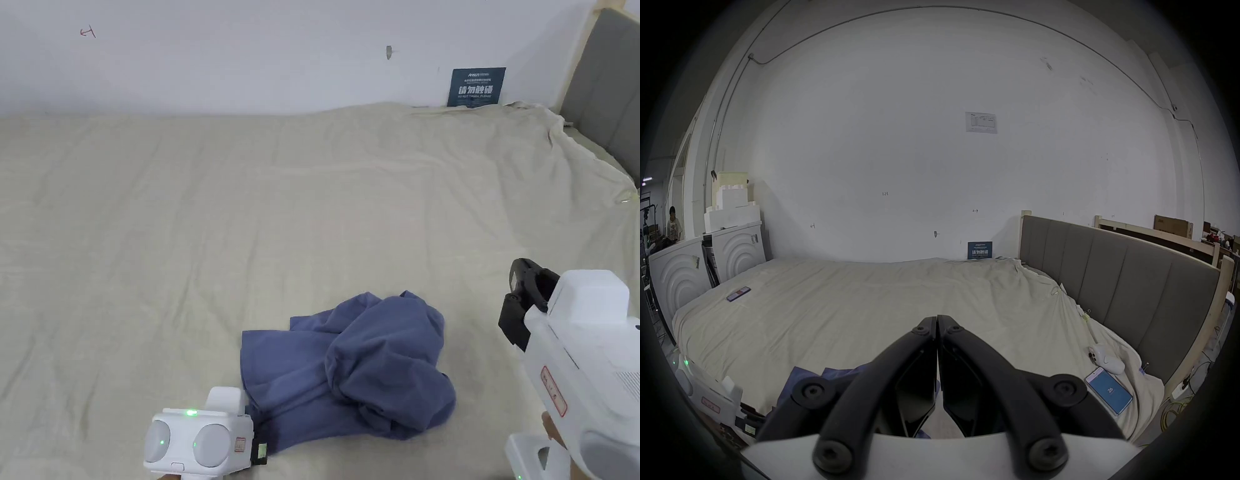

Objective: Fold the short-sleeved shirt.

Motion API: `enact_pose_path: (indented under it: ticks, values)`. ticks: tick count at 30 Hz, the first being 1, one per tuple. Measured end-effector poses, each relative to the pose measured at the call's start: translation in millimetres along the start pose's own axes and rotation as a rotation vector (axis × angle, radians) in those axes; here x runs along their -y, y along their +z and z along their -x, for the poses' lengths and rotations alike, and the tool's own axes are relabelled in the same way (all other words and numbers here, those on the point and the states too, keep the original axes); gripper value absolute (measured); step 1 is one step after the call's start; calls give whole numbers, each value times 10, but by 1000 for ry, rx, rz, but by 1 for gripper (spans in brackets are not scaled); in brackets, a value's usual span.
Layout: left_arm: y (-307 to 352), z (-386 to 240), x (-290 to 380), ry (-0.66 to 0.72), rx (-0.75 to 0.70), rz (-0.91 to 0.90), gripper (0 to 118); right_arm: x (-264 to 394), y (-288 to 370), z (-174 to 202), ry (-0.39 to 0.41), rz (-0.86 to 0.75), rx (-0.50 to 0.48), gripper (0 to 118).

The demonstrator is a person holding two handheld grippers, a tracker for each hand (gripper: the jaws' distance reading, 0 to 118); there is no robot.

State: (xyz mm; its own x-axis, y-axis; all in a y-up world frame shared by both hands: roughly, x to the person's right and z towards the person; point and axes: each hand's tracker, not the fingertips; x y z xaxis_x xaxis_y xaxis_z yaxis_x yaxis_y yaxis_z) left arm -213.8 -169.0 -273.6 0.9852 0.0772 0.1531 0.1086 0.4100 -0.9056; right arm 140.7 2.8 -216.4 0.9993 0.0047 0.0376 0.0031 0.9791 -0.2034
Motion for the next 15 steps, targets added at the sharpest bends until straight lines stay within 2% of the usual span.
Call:
enact_pose_path:
  ticks: [2,6,13,14,15]
  values:
    - [4,23,-20,22,56,3,12,12,-39,-15,-2,6,1,0]
    - [146,42,-29,-5,49,-80,6,32,-160,-44,-4,25,-5,0]
    - [592,176,-189,41,157,-187,6,50,-833,-91,-27,254,-68,1]
    - [626,171,-219,45,166,-200,6,76,-969,-96,-31,288,-60,7]
    - [650,181,-242,49,172,-207,6,112,-1102,-95,-29,313,-59,18]
